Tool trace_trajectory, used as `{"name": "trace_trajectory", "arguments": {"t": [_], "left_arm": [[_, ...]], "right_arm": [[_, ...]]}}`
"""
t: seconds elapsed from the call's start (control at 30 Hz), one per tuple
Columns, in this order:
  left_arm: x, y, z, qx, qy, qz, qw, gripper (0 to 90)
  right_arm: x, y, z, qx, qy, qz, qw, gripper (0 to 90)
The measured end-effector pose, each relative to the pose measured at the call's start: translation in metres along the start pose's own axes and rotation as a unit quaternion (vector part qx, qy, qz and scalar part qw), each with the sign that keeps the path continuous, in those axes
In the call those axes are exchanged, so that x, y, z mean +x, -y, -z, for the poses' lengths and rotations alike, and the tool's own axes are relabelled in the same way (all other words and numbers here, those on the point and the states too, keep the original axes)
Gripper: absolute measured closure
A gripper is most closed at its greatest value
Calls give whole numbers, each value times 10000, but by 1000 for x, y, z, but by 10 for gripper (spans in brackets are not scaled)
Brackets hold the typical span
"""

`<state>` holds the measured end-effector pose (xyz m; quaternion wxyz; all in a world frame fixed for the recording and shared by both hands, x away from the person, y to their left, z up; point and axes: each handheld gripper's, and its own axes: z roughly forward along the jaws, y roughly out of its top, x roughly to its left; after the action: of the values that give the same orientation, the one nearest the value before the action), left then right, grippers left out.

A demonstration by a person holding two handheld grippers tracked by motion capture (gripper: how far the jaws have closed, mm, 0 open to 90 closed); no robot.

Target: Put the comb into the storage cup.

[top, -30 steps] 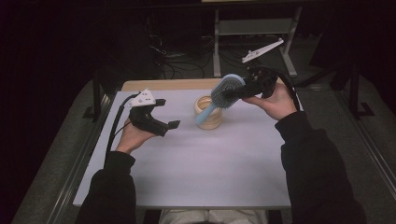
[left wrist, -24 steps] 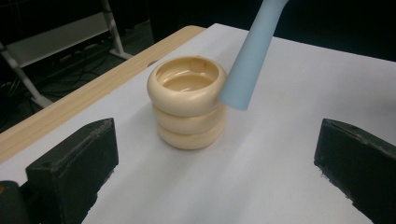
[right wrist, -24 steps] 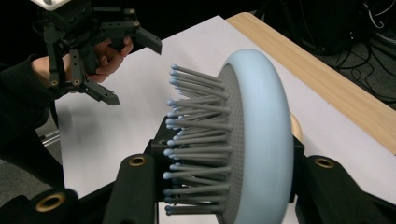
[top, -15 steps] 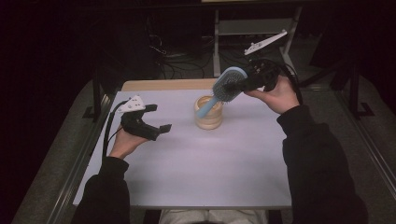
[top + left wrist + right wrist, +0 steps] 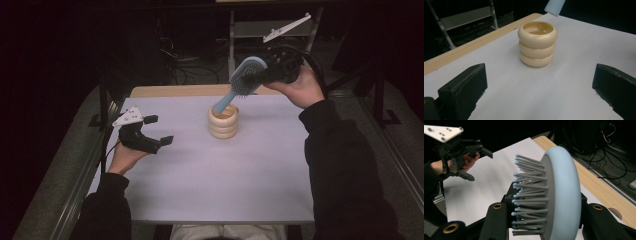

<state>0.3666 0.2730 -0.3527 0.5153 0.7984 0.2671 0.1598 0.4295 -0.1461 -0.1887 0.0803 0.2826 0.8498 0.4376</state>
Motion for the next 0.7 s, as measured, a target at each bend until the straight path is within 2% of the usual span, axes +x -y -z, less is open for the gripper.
{"name": "trace_trajectory", "arguments": {"t": [0.27, 0.37, 0.7], "left_arm": [[7, 13, 13, -153, -70, 143, 9998, 0], [9, 17, 20, -133, -141, 174, 9997, 0], [18, 36, 44, -414, -314, 421, 9978, 0]], "right_arm": [[-5, -12, -7, 106, 105, 53, 9999, 545], [-9, -13, -12, 171, 153, 43, 9997, 544], [-17, -13, -21, 212, 259, -20, 9994, 543]]}}
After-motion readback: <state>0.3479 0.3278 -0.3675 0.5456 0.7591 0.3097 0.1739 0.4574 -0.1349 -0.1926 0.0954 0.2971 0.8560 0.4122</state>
